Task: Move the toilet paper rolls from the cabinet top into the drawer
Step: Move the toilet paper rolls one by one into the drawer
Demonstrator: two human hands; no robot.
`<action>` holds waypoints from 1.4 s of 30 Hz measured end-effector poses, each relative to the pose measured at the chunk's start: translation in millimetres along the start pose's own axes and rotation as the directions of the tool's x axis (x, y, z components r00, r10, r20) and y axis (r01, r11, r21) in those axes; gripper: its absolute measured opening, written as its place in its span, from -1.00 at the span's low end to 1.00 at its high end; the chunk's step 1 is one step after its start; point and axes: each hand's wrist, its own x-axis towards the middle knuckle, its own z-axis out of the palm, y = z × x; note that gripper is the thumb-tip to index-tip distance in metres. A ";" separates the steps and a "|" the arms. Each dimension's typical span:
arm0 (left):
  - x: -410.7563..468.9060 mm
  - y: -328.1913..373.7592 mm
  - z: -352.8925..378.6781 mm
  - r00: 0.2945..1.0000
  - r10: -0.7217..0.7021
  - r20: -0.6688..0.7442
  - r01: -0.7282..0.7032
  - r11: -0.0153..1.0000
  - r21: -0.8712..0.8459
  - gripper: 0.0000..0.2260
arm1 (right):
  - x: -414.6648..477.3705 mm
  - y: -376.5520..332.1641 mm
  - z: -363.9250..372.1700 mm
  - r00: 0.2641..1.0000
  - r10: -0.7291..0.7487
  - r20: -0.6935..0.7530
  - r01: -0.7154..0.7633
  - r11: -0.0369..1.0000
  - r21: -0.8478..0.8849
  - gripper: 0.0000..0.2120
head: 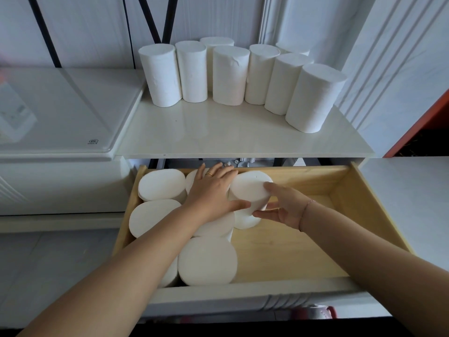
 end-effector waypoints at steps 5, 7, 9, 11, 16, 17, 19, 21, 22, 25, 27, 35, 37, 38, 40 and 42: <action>-0.5 0.3 1.7 0.999 0.025 -0.039 -0.027 0.999 -0.043 -0.26 | -4.0 6.0 2.0 0.996 -0.084 0.033 0.084 0.996 -0.004 -0.68; -0.5 0.8 0.7 0.998 0.040 -0.042 -0.043 0.996 -0.077 -0.29 | -5.7 7.0 1.2 0.995 -0.094 0.033 0.094 0.995 -0.020 -0.67; -0.3 0.3 -0.2 0.998 0.058 -0.032 -0.061 0.993 -0.098 -0.31 | -8.0 7.3 1.0 0.995 -0.091 0.031 0.092 0.995 -0.025 -0.65; 0.6 1.0 -0.7 0.997 0.079 -0.022 -0.081 0.991 -0.103 -0.33 | -9.1 8.4 2.4 0.995 -0.101 0.026 0.101 0.995 -0.008 -0.64; 2.6 1.0 1.1 0.994 0.111 -0.008 -0.112 0.991 -0.079 -0.41 | -8.2 9.7 13.4 0.993 -0.116 -0.020 0.117 0.991 0.059 -0.56; 2.4 0.4 1.4 0.993 0.115 -0.005 -0.115 0.991 -0.074 -0.40 | -7.8 9.7 15.0 0.993 -0.117 -0.024 0.119 0.990 0.071 -0.55; 2.0 0.2 2.3 0.994 0.111 -0.007 -0.112 0.992 -0.065 -0.37 | -7.1 10.3 16.6 0.993 -0.118 -0.027 0.120 0.989 0.088 -0.54; 1.9 1.4 2.7 0.995 0.096 -0.008 -0.096 0.994 -0.044 -0.35 | -6.6 11.4 15.6 0.992 -0.121 -0.022 0.122 0.987 0.102 -0.55; 1.9 2.2 3.0 0.996 0.089 -0.006 -0.089 0.996 -0.029 -0.34 | -6.1 11.8 13.9 0.992 -0.123 -0.012 0.123 0.987 0.106 -0.53; 1.6 3.4 3.1 0.996 0.083 -0.012 -0.083 0.997 -0.006 -0.35 | -4.9 9.6 6.9 0.992 -0.117 0.043 0.112 0.987 0.116 -0.50; 1.3 3.4 2.2 0.996 0.085 -0.026 -0.086 0.996 -0.009 -0.37 | -4.4 5.6 2.8 0.991 -0.106 0.079 0.103 0.994 0.049 -0.48; -2.0 6.5 2.5 0.995 0.066 -0.070 -0.066 0.998 -0.004 -0.44 | -7.6 -25.4 -9.7 0.745 -0.649 -0.155 0.402 0.622 -0.672 -0.68; -2.4 6.1 3.1 0.996 0.058 -0.071 -0.059 0.998 -0.016 -0.44 | -9.3 -49.1 -17.3 0.578 -0.776 -0.251 0.527 0.590 -0.611 -0.75; -2.5 6.0 3.4 0.996 0.059 -0.071 -0.060 0.998 -0.014 -0.44 | -8.4 -61.5 -21.4 0.518 -0.802 -0.297 0.572 0.583 -0.578 -0.73; -2.8 5.8 4.0 0.995 0.060 -0.078 -0.060 0.998 -0.007 -0.42 | -1.0 -85.3 -30.8 0.455 -0.807 -0.377 0.622 0.591 -0.514 -0.58; -2.6 5.0 4.2 0.995 0.058 -0.087 -0.059 0.998 -0.013 -0.41 | 10.9 -104.1 -40.2 0.448 -0.797 -0.404 0.603 0.603 -0.521 -0.41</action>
